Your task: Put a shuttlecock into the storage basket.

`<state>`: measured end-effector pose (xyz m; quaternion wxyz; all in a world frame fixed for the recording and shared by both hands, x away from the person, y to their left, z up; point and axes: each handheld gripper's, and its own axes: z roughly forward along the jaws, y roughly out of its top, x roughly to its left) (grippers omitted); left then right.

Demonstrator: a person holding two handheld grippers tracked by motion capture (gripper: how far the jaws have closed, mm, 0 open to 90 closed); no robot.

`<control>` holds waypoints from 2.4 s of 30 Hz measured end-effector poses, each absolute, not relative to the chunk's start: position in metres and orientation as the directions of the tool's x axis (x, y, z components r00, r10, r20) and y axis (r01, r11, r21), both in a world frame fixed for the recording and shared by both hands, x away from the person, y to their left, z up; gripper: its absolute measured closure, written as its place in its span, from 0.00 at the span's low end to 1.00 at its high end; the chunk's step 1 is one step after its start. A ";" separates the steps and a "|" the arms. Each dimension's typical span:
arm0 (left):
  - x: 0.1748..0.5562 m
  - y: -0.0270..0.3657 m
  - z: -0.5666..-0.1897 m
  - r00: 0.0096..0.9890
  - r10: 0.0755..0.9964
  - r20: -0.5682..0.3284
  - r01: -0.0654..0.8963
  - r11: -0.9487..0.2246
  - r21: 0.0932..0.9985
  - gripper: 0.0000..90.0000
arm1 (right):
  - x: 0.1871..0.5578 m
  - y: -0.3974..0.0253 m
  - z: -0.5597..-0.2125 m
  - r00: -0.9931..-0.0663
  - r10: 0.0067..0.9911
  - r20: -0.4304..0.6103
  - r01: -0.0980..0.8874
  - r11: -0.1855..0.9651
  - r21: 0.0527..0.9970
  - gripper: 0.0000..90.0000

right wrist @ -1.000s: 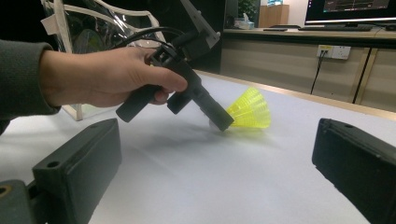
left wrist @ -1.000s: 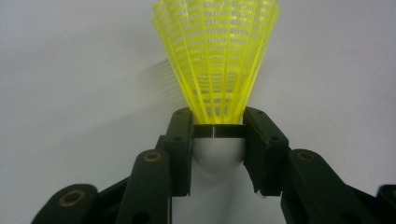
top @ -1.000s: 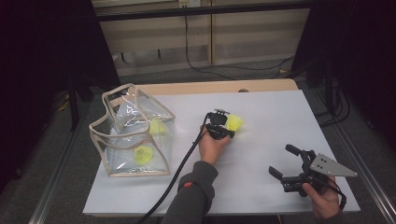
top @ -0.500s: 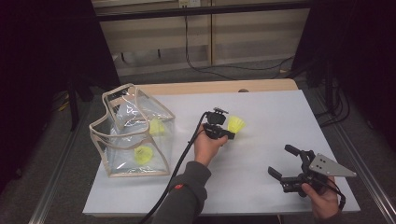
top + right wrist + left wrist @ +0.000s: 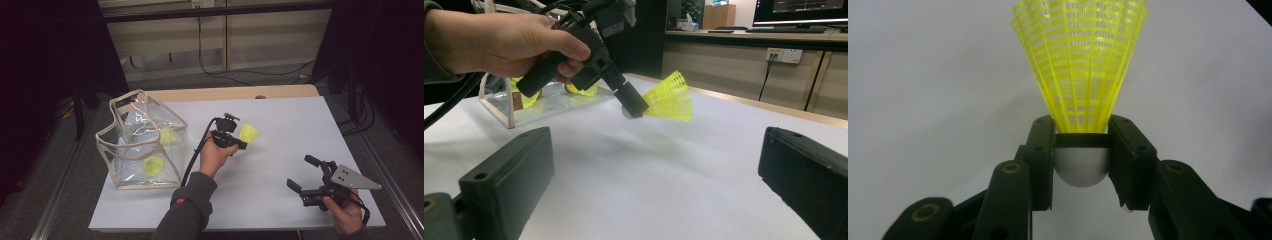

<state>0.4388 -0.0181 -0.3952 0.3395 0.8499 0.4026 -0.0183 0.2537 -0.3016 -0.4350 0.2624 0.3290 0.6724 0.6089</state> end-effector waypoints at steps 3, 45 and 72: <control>0.439 -0.015 -0.392 0.678 0.666 -0.310 0.698 -0.451 0.557 0.72 | 0.254 -0.301 -0.435 -0.646 0.762 0.048 0.123 0.042 0.992 0.01; 0.431 0.019 -0.353 0.698 0.649 -0.303 0.688 -0.492 0.533 0.72 | 0.254 -0.300 -0.435 -0.648 0.761 0.048 0.124 0.043 0.991 0.01; 0.431 0.034 -0.326 0.705 0.649 -0.284 0.680 -0.507 0.529 0.72 | 0.254 -0.299 -0.435 -0.651 0.758 0.045 0.122 0.047 0.991 0.01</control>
